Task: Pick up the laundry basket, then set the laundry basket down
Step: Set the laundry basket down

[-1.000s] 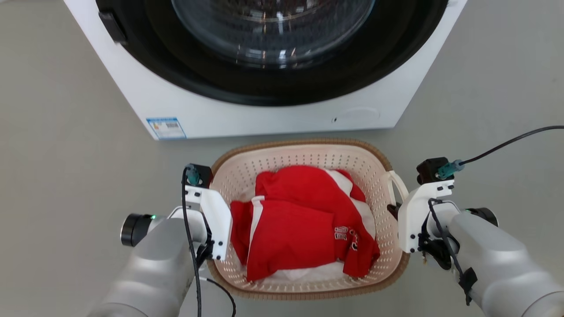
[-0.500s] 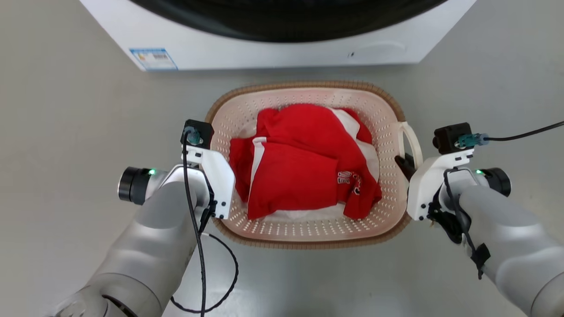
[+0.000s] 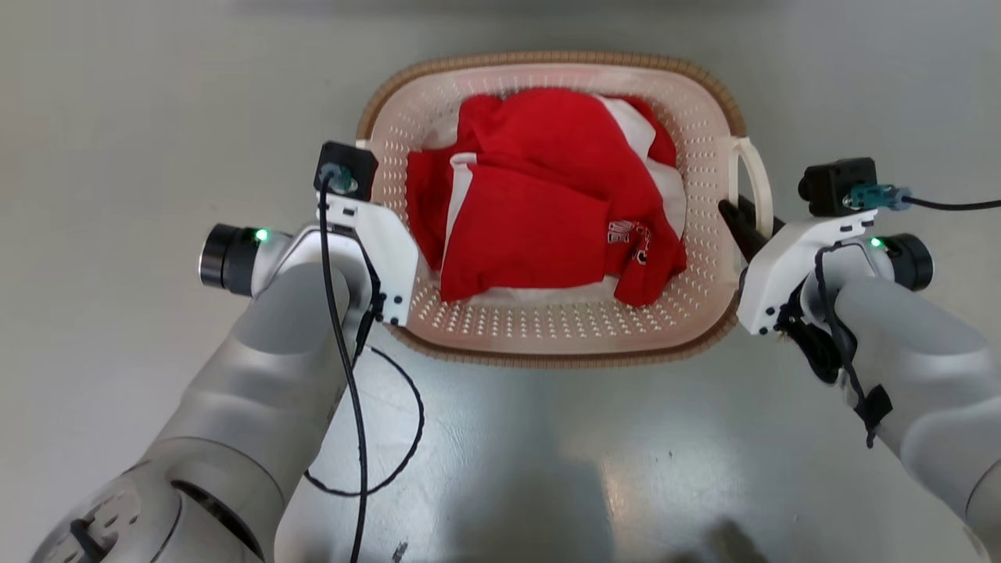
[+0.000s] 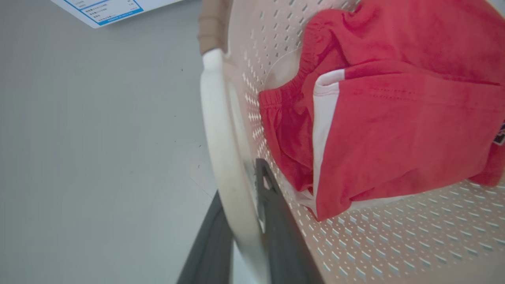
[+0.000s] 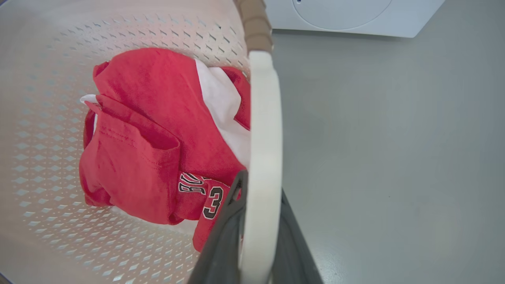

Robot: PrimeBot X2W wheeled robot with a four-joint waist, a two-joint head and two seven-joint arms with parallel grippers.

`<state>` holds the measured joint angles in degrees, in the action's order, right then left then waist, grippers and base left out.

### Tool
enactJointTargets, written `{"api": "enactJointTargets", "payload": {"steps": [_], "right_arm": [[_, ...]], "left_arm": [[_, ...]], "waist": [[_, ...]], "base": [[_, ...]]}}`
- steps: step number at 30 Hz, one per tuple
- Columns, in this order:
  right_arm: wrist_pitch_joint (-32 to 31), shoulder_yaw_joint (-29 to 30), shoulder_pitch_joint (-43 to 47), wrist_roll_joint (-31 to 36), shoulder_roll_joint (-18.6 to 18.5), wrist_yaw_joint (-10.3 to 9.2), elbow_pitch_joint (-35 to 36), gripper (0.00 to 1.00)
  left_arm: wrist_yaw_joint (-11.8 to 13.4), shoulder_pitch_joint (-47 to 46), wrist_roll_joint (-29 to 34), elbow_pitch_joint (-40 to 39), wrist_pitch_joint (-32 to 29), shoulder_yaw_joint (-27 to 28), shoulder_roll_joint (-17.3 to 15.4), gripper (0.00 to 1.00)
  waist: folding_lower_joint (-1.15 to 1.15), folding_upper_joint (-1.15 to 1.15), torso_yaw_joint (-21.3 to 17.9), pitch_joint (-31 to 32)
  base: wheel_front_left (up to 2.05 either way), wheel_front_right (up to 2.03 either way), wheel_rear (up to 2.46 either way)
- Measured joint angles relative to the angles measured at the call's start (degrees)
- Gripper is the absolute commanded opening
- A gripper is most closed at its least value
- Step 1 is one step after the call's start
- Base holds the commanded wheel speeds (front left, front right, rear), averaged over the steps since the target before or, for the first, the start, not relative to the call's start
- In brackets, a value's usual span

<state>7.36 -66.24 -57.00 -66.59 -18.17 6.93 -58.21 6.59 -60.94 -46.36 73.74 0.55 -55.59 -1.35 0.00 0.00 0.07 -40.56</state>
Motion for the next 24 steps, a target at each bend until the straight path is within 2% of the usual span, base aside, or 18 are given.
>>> {"api": "enactJointTargets", "payload": {"steps": [9, 24], "right_arm": [[2.16, -1.75, -2.98, -1.97, -0.35, -0.33, 0.02, 0.0], [2.99, -4.33, -4.47, -4.12, -0.05, -0.36, -0.3, 0.0]], "left_arm": [[0.56, -3.04, 0.02, 0.01, 0.55, -0.05, -0.23, 0.0], [0.71, -4.38, 0.01, 0.05, 0.37, -0.46, -0.68, 0.0]], "waist": [[0.0, 0.0, -0.07, -5.72], [0.0, 0.0, -0.54, -7.71]], "base": [[0.0, 0.0, 0.0], [0.0, 0.0, 0.0]]}}
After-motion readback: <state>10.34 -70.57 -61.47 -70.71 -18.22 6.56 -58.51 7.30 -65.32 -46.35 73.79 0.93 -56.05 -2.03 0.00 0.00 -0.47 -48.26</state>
